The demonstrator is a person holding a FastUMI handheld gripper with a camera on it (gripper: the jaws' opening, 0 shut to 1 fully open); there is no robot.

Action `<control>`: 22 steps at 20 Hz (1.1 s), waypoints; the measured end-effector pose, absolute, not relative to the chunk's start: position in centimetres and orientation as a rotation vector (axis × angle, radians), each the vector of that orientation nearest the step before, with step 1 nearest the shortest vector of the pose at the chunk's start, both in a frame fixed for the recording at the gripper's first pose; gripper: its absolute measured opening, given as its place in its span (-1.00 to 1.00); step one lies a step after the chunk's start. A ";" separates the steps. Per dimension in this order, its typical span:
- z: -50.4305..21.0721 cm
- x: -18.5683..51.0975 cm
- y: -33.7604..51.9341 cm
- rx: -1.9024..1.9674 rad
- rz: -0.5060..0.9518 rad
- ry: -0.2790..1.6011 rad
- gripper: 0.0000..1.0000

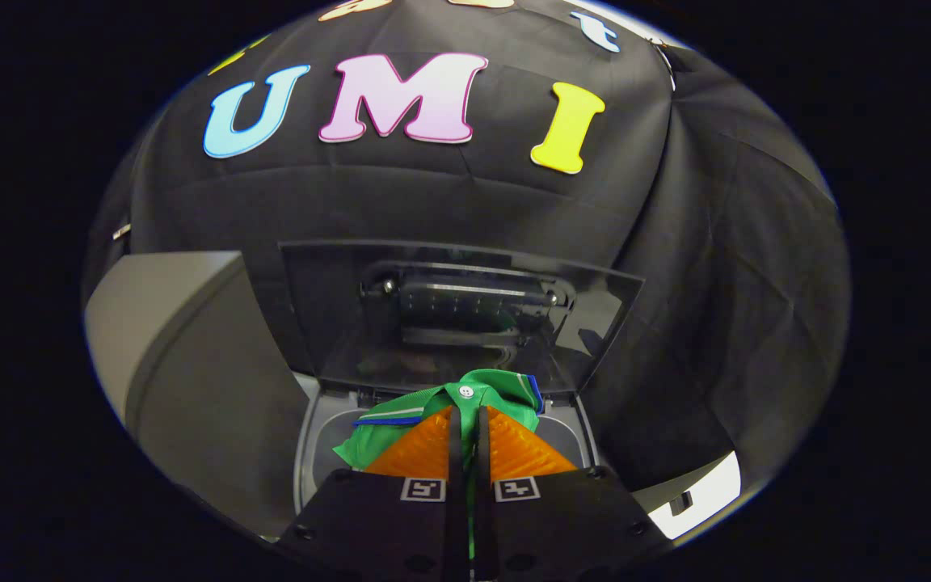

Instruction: Put the clothes into the washing machine and then close the washing machine lid.

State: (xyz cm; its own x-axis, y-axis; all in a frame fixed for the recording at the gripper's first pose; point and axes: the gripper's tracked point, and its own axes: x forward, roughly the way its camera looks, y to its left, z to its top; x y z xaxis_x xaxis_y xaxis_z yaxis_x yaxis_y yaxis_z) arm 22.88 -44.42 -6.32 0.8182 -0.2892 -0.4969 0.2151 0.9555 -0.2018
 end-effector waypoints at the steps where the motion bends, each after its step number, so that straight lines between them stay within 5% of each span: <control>1: -7.8 23.5 -44.7 -0.139 -0.276 0.571 -0.85; 10: -18.9 23.7 -47.0 -0.128 -0.294 0.778 -0.86; 22: -23.0 25.9 -47.1 -0.007 -0.257 0.810 -0.89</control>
